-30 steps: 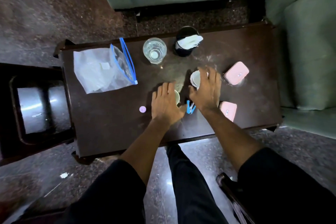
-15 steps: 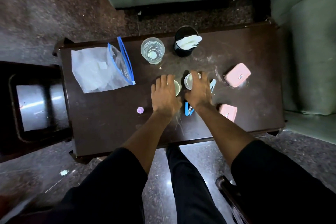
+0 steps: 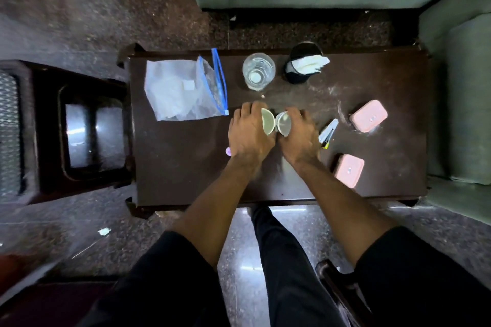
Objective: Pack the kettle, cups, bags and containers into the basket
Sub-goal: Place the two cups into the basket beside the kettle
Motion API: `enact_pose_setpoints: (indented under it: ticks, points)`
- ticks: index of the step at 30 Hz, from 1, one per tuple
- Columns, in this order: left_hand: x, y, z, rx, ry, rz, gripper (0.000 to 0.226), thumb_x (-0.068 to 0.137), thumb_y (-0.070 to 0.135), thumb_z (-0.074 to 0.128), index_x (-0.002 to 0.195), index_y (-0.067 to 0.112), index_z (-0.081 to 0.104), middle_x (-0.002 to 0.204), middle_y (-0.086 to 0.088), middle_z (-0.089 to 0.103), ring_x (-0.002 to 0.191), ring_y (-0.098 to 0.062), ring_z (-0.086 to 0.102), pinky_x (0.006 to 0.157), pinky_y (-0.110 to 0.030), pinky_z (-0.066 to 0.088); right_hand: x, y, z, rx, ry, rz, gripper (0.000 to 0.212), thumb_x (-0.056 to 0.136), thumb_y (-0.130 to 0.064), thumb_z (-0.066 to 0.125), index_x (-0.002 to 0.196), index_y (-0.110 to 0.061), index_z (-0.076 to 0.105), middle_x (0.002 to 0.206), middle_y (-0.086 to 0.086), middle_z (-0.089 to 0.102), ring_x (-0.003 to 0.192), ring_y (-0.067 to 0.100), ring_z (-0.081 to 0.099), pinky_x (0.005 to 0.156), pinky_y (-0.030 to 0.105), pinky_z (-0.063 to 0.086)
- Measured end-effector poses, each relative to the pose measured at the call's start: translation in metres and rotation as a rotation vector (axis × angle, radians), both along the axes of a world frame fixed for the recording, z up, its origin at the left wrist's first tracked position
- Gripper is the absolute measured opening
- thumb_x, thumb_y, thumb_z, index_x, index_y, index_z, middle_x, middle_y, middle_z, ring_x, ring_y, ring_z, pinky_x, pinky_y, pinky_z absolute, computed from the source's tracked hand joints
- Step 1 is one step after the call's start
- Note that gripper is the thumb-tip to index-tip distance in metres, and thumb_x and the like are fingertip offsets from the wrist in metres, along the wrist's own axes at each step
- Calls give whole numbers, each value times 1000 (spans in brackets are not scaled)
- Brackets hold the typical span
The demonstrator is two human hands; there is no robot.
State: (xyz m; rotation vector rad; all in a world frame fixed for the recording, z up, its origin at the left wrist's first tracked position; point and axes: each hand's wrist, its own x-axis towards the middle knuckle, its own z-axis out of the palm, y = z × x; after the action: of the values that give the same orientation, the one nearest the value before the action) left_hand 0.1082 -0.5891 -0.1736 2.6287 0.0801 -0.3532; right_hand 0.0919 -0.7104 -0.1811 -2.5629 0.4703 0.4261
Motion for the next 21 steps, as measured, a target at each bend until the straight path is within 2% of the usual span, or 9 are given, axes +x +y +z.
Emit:
enact_pose_setpoints:
  ticks: [3, 6, 12, 21]
  points:
    - [-10, 42, 16, -1, -9, 96, 51, 74, 33, 76, 123, 27, 61, 121, 1, 63, 108, -27, 61, 91, -37, 50, -4, 43, 13, 20, -1, -21, 57, 76, -18, 75, 129, -10, 57, 122, 18, 62, 106, 44, 62, 82, 42, 48]
    - [-19, 98, 32, -2, -14, 182, 50, 75, 33, 75, 123, 27, 61, 119, 2, 65, 106, -28, 60, 86, -38, 50, -9, 97, 26, 77, -20, -5, 58, 74, -17, 75, 129, -13, 58, 119, 14, 64, 105, 42, 62, 80, 40, 47]
    - [-30, 235, 62, -16, -60, 367, 65, 73, 43, 76, 132, 33, 53, 128, 7, 62, 117, -26, 58, 89, -42, 53, 1, 225, 52, 149, -99, 172, 55, 78, -21, 73, 130, -14, 56, 120, 14, 62, 109, 41, 60, 85, 42, 49]
    - [-31, 430, 111, 31, -237, 629, 66, 72, 45, 76, 132, 31, 50, 126, 6, 64, 112, -26, 60, 84, -40, 53, 41, 431, 103, 268, -290, 383, 59, 72, -26, 78, 127, -20, 58, 119, 4, 64, 110, 32, 62, 84, 38, 47]
